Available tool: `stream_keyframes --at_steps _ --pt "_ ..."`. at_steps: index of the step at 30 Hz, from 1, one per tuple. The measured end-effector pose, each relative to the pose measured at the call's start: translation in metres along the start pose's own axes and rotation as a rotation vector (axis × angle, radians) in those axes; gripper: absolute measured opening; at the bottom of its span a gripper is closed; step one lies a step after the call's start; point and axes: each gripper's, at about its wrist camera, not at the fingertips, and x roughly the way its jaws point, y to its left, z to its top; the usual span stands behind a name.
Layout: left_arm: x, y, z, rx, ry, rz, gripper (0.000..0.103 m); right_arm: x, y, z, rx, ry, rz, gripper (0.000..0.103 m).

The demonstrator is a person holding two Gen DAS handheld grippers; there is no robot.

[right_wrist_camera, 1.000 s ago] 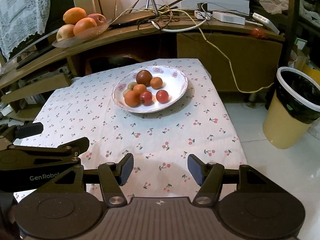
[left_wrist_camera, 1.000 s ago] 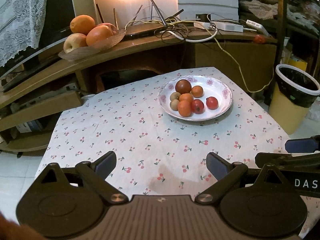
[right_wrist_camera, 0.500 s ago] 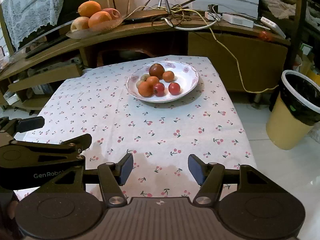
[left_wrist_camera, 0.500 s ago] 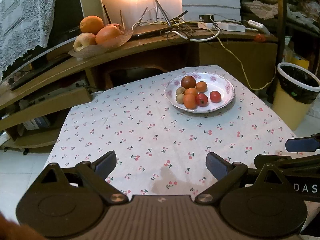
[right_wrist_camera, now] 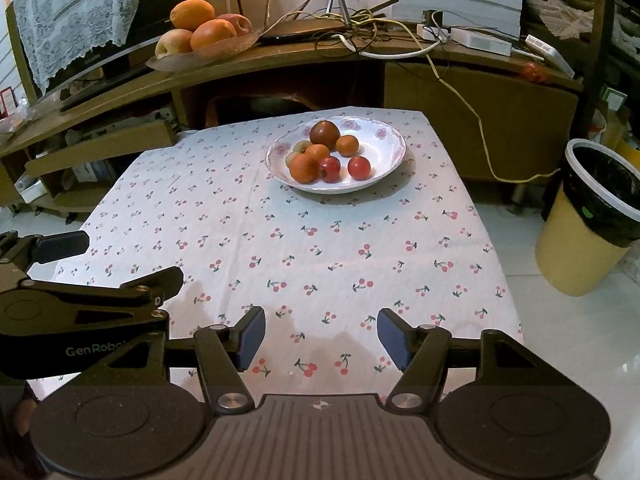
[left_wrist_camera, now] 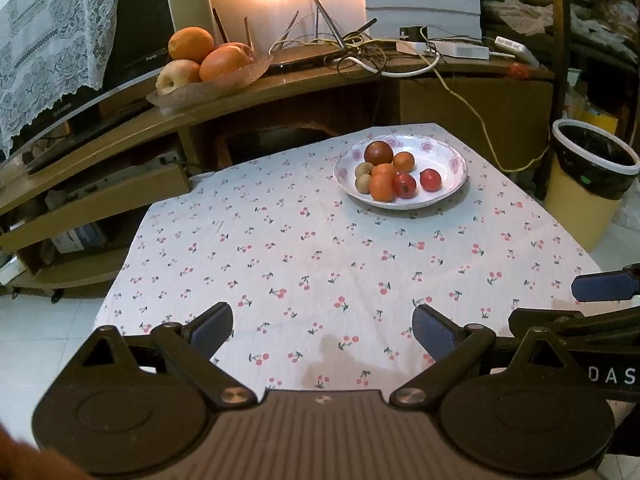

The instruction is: Organize fruits

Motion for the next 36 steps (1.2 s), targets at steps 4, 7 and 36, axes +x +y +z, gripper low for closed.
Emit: stream_keyframes --at_steps 4,7,36 --pt "-0.004 0.000 -0.005 -0.003 0.003 0.004 0.101 -0.002 0.003 -0.005 -0.004 0.004 0.000 0.064" --pt "-0.007 0.000 -0.008 -0.002 0.005 0.003 0.101 -0.004 0.005 -0.008 -0.007 0.007 -0.001 0.064" --pt "-0.023 0.002 -0.027 -0.004 0.014 0.026 0.101 -0.014 0.016 -0.026 -0.023 0.022 -0.001 0.065"
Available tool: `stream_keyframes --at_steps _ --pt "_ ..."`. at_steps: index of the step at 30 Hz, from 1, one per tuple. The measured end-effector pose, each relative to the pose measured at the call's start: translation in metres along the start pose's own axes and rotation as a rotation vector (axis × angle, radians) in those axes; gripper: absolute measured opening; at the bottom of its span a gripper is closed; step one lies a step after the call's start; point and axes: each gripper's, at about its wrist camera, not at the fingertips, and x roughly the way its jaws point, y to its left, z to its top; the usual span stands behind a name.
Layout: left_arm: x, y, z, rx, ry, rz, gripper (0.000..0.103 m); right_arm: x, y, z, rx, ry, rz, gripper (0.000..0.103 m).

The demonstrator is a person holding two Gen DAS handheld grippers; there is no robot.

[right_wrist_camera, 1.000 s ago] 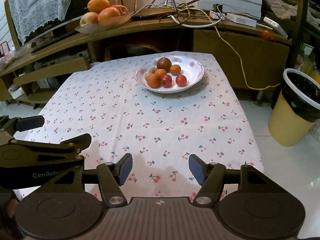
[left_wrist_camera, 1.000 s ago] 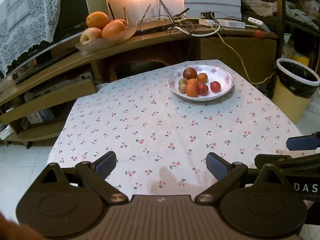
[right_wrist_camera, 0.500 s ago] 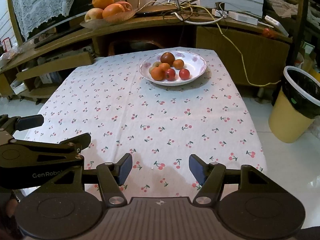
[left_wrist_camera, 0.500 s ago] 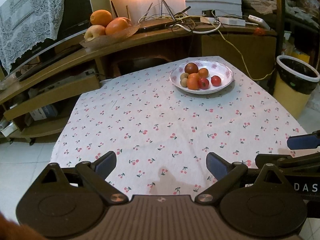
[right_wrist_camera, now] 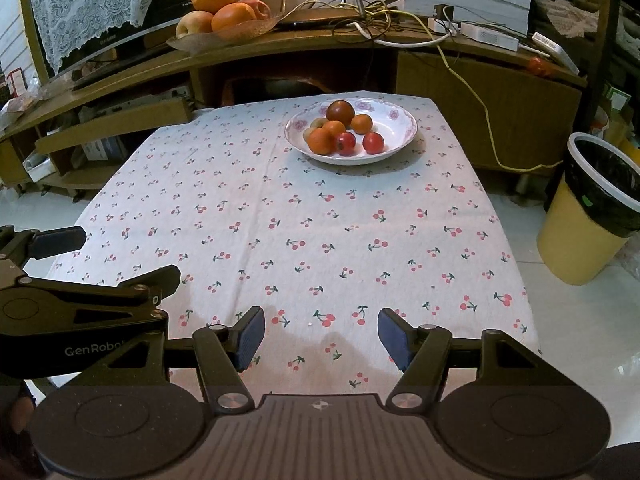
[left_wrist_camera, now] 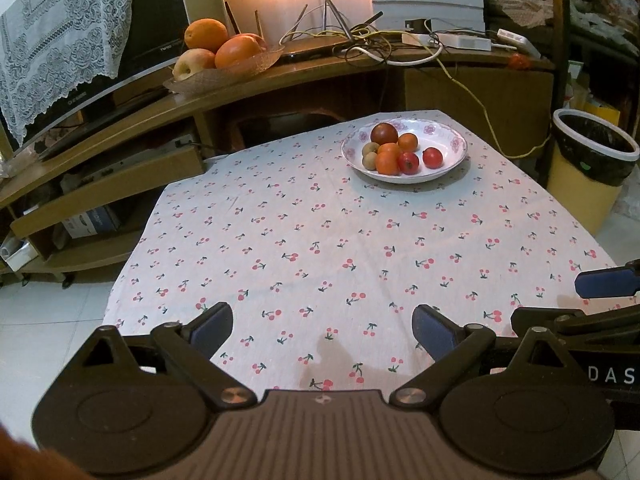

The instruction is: Organize fruits

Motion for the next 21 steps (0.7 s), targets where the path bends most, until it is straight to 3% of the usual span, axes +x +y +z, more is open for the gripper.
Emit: stream_keyframes --at_steps 21 --pt "-0.0097 0.0016 -0.0084 -0.001 -0.008 0.013 0.101 -0.0062 0.0054 -0.0062 -0.010 -0.003 0.003 0.065"
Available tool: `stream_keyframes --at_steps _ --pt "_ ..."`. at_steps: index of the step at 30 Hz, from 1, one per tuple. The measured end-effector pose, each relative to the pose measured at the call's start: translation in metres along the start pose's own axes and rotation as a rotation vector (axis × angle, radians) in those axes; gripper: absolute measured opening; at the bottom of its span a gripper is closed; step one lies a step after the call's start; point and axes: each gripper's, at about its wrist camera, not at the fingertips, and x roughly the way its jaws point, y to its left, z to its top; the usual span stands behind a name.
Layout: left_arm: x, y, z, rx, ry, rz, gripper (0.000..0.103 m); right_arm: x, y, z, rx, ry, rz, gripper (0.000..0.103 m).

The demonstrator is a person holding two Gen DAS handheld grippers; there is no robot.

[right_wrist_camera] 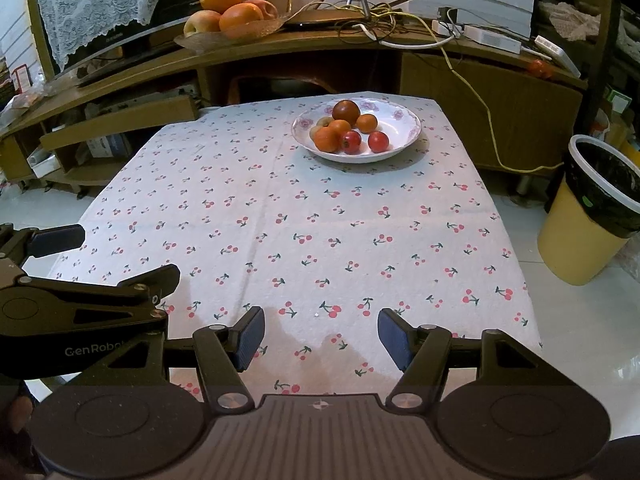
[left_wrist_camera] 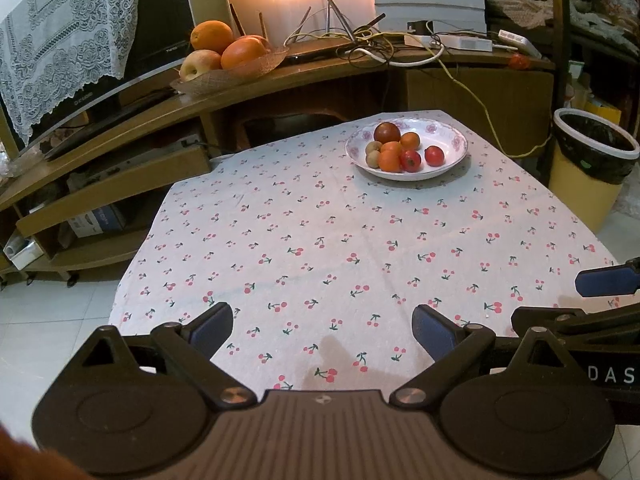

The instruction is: Organize fruits

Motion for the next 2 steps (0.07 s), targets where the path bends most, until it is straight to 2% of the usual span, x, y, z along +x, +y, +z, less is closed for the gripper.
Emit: stream_keyframes --at_steps 2 --pt "-0.0001 0.0004 0.0000 0.001 -0.001 0.001 0.101 -0.0002 0.0002 -0.0003 0.000 0.000 0.001 0.065"
